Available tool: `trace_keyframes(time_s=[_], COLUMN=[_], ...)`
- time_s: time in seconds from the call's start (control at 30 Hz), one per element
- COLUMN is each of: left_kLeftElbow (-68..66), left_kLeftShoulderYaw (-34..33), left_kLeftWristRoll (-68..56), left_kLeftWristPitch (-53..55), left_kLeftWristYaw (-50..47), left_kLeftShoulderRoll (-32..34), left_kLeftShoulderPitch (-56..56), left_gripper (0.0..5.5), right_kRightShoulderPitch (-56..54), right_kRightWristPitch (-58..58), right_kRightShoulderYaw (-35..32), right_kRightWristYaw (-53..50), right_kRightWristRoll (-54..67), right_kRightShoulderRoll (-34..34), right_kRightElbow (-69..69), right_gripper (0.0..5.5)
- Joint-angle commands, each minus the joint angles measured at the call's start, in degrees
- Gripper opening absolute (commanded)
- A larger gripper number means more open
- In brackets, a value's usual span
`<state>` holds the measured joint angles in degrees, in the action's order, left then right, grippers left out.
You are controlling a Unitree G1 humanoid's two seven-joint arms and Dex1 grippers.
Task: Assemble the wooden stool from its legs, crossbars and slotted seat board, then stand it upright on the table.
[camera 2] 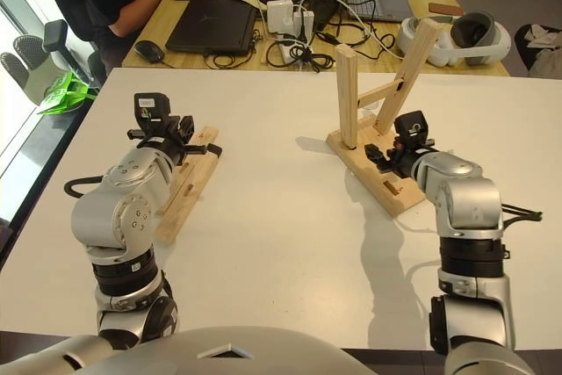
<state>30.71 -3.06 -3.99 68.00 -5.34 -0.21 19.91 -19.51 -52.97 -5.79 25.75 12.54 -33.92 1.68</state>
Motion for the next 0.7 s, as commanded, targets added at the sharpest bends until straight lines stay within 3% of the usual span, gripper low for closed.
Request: trace_keyframes(time_s=[0.03, 0.23, 0.37, 0.57, 0.7], left_kLeftElbow=[0.16, -0.24, -0.98, -3.17, -3.46], left_kLeftShoulderYaw=[-0.08, -0.21, -0.2, 0.34, 1.01], left_kLeftWristRoll=[0.41, 0.38, 0.49, 0.31, 0.29], left_kLeftWristPitch=[0.58, 0.67, 0.23, -0.71, -0.73], left_kLeftWristYaw=[0.21, 0.55, 0.58, 1.34, 2.25], left_kLeftShoulderRoll=[0.65, 1.4, 1.7, 2.41, 3.79], left_kLeftShoulderPitch=[0.43, 1.48, 2.22, 4.25, 4.79], left_gripper=[1.16, 1.16, 1.16, 1.16, 1.16], right_kRightShoulderPitch=[-2.56, -3.36, -5.19, -7.32, -6.07], right_kRightWristPitch=[-0.02, 0.7, 2.73, 1.34, 3.29], right_kRightShoulderYaw=[0.53, 9.57, 15.22, 19.52, 19.07], right_kRightWristYaw=[5.83, 17.89, 22.2, 18.41, 15.28], right_kRightWristRoll=[0.18, -0.34, -0.37, 0.47, -0.37], right_kRightShoulderRoll=[-4.16, -6.34, -3.67, 8.63, 10.12], right_kRightElbow=[13.27, 16.83, 13.44, 9.22, 1.67], right_gripper=[3.72, 3.72, 3.72, 3.72, 3.72])
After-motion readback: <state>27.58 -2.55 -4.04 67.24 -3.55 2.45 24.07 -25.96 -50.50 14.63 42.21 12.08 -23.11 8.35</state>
